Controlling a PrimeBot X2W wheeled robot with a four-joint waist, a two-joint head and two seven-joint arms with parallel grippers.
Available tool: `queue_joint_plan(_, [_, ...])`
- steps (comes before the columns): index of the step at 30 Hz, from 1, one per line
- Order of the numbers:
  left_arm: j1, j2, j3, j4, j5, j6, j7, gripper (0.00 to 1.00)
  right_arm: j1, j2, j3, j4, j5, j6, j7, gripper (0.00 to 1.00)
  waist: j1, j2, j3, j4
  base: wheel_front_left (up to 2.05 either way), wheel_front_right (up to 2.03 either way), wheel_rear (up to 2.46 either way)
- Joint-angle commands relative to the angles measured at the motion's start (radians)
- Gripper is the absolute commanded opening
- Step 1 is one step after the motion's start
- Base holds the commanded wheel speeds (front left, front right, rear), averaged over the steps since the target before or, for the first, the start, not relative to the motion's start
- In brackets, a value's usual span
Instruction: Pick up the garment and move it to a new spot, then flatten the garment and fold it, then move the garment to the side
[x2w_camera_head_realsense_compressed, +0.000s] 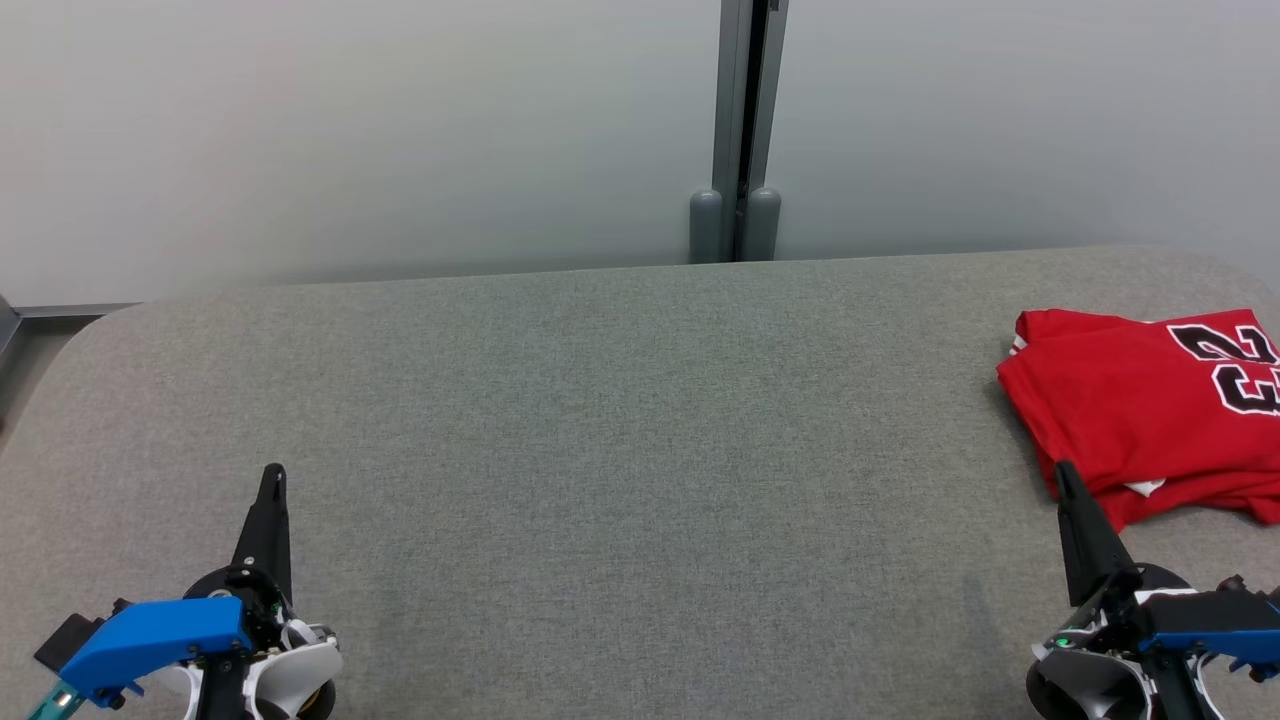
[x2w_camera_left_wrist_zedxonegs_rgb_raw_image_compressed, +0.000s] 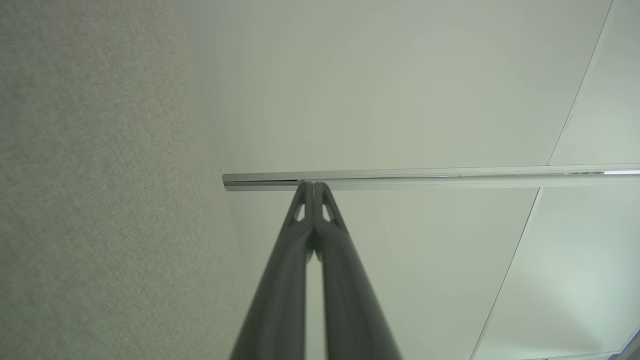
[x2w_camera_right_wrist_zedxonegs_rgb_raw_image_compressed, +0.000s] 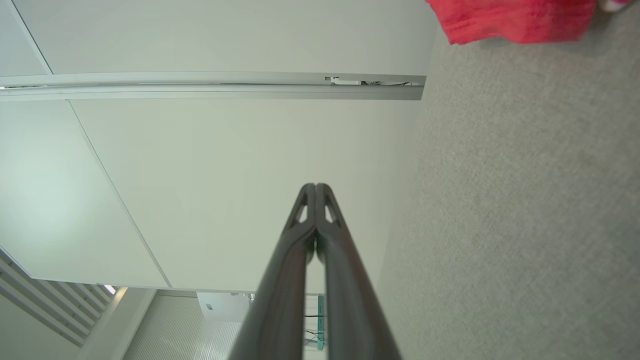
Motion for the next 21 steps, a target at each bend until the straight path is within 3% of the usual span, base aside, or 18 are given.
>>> queue_joint_plan(1, [-0.01,-0.002,0.003,-0.004,-0.001,-0.004,0.005,0.0,-0.014,-0.004,-0.002,-0.003,0.003,0.0,0.003,0.0,0.0,-0.0001,0.0,0.0,0.0,0.0,0.0])
queue_joint_plan(21, [-0.01,-0.002,0.003,-0.004,-0.001,-0.004,0.005,0.0,-0.014,-0.004,-0.002,-0.003,0.003,0.0,0.003,0.0,0.0,-0.0001,0.0,0.0,0.0,0.0,0.0])
